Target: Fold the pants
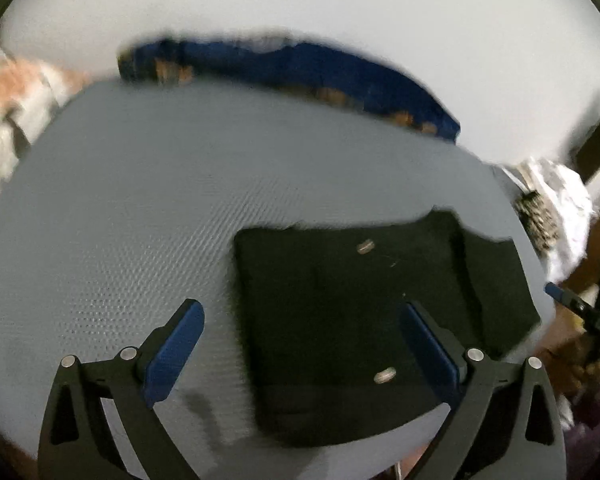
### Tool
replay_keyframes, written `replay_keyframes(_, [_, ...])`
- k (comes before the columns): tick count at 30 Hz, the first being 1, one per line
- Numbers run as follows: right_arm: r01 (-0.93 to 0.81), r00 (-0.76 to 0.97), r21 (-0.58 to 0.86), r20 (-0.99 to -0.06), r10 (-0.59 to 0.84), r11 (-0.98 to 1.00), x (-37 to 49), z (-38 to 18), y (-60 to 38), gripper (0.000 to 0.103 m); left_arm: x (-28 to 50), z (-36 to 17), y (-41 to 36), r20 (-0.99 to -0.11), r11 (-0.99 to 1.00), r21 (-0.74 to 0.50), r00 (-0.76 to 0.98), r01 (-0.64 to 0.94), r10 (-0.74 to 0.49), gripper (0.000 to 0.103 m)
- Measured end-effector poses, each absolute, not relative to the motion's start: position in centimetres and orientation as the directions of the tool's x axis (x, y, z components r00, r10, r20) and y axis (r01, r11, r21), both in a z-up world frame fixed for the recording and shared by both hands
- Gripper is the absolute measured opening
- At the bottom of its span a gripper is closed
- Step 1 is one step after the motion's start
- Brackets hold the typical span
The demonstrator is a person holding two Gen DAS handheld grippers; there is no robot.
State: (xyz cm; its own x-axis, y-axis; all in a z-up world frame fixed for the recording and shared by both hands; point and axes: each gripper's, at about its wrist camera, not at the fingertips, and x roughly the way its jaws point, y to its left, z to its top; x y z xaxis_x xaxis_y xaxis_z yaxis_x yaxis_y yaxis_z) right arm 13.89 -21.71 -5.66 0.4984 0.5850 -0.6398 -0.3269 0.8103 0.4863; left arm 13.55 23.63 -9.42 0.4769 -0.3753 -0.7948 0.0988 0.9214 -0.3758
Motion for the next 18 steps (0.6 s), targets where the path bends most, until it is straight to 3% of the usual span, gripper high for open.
replay_keyframes(2, [-0.305, 0.457, 0.528, -0.649, 0.608, 0.792, 14.2, -6.7, -20.3, 0.065, 15.1, -11.7, 25.4, -0.81, 0.901, -0.415, 0.4, 0.125, -0.429, 0.097])
replay_keyframes(7, [-0.266, 0.424, 0.546, -0.673, 0.606, 0.794, 14.3, -7.6, -19.4, 0.065, 17.6, -13.8, 25.9, -0.756, 0.825, -0.522, 0.331, 0.217, -0.565, 0.097])
replay_keyframes(11, [-0.213, 0.411, 0.574, -0.682, 0.605, 0.791, 14.4, -7.9, -20.4, 0.065, 18.9, -15.1, 22.9, -0.787, 0.821, -0.445, 0.28, 0.359, -0.549, 0.097])
replay_keyframes(16, [-0.167, 0.39, 0.625, -0.668, 0.633, 0.762, 14.9, -8.4, -20.0, 0.067, 21.0, -15.0, 20.8, -0.796, 0.832, -0.433, 0.287, 0.346, -0.533, 0.094])
replay_keyframes(18, [-0.178, 0.385, 0.623, -0.668, 0.637, 0.761, 14.8, -8.4, -19.1, 0.067, 21.6, -15.0, 21.0, -0.783, 0.814, -0.5, 0.247, 0.296, -0.571, 0.047])
